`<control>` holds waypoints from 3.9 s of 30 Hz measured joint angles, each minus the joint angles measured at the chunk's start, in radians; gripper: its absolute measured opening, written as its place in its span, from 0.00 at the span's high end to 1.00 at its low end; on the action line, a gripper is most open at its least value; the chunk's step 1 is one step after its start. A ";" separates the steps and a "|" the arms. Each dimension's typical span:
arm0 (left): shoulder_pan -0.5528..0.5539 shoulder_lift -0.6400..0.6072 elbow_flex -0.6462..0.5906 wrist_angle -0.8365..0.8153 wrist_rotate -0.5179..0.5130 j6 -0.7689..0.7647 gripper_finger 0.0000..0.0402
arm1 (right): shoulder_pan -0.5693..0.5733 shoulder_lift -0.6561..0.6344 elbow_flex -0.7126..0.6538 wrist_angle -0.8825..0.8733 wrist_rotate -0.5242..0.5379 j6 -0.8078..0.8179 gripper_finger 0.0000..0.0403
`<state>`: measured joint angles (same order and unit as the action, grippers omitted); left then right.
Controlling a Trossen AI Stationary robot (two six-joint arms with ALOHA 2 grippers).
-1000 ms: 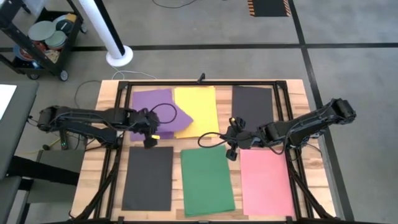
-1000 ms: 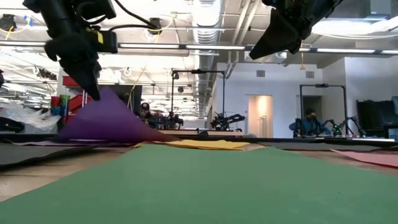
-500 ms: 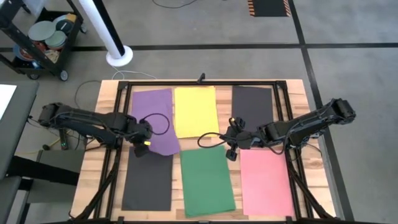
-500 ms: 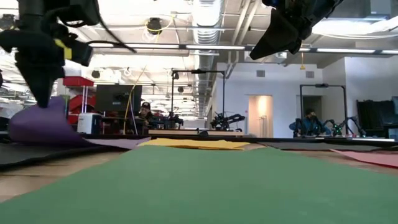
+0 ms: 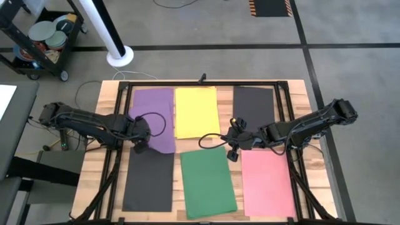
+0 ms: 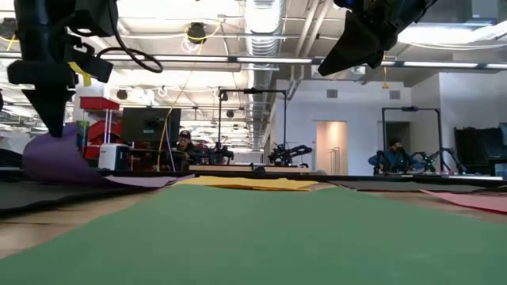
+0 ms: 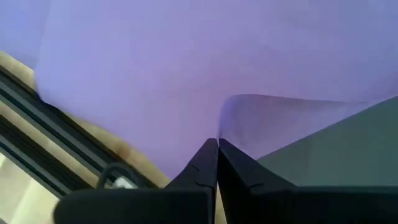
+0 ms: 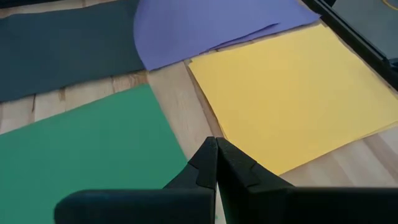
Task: Organize paper
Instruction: Stack the purple paper on top of the purple paper
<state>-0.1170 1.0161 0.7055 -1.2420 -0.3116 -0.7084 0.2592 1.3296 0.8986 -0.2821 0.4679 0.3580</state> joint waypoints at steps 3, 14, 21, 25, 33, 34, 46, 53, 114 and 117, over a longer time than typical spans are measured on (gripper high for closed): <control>-0.022 0.000 0.004 0.044 -0.015 0.011 1.00 | 0.000 0.000 0.000 0.000 0.000 0.000 1.00; -0.095 0.136 0.084 -0.090 -0.094 0.059 1.00 | -0.008 0.000 0.000 -0.002 0.000 -0.001 1.00; -0.126 0.255 0.124 -0.156 -0.164 0.120 1.00 | -0.012 0.000 0.000 -0.001 0.000 0.000 1.00; -0.125 0.281 0.145 -0.164 -0.205 0.133 1.00 | -0.012 0.000 0.000 0.000 0.000 0.000 1.00; -0.055 0.243 0.153 -0.156 -0.225 0.125 1.00 | -0.012 0.000 0.000 -0.001 0.000 0.000 1.00; -0.044 0.240 0.153 -0.156 -0.225 0.129 1.00 | -0.012 0.000 0.000 -0.001 0.000 -0.001 1.00; 0.039 0.240 0.152 -0.137 -0.229 0.149 1.00 | -0.011 0.000 0.000 -0.001 0.000 0.000 1.00; 0.039 0.240 0.128 -0.036 -0.146 0.217 0.90 | -0.011 0.000 0.000 -0.002 -0.029 0.000 1.00; -0.156 0.240 0.121 0.021 -0.047 -0.022 0.54 | -0.011 0.000 0.000 -0.032 -0.052 -0.019 1.00; -0.136 0.240 0.121 0.018 -0.065 -0.037 0.53 | -0.011 0.000 0.000 -0.032 -0.052 -0.018 1.00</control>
<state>-0.2535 1.2564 0.8261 -1.2236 -0.3761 -0.7451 0.2485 1.3293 0.8986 -0.3138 0.4160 0.3397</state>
